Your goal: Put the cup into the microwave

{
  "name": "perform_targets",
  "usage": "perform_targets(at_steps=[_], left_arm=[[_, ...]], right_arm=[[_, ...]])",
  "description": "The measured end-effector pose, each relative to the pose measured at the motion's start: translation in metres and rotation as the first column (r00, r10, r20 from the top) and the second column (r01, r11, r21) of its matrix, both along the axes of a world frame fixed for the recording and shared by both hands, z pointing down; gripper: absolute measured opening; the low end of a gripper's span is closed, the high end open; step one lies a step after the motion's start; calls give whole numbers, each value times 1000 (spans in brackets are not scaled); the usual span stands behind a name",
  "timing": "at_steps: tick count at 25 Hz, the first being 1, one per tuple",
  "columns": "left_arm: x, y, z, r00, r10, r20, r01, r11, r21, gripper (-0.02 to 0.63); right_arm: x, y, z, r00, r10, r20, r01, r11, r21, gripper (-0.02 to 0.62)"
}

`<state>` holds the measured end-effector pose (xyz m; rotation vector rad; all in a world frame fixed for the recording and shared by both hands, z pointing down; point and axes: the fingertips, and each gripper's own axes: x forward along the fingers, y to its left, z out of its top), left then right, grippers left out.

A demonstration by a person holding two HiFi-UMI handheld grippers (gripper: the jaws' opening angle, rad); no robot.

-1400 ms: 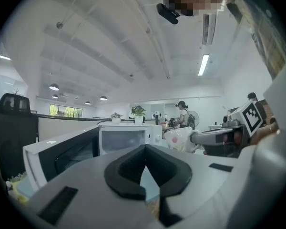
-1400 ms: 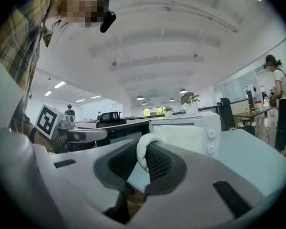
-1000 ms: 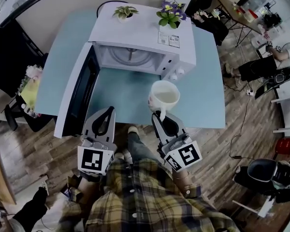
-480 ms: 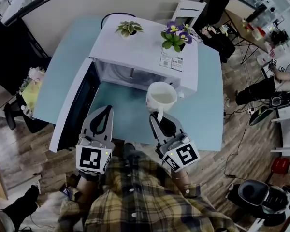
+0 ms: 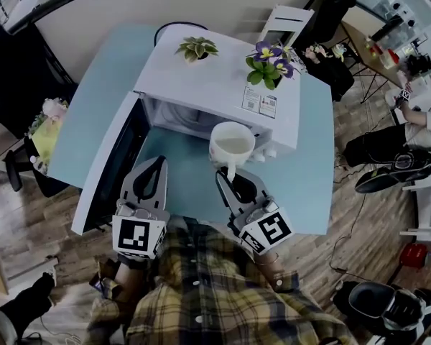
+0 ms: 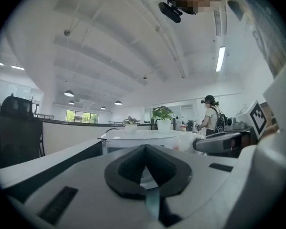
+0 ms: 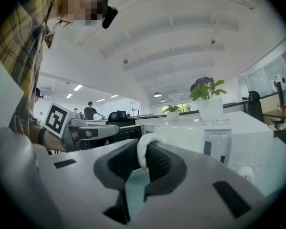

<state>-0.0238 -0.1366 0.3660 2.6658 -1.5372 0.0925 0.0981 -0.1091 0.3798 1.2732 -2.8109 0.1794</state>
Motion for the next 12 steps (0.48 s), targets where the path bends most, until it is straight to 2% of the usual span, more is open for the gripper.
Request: perform_targets(at_steps=[12], left_arm=[[-24,-9,1,1000,22,-18,-23,999,-33,-8]], right_arm=[[-14,-14,4,999,36,-9,-36,999,-38,46]])
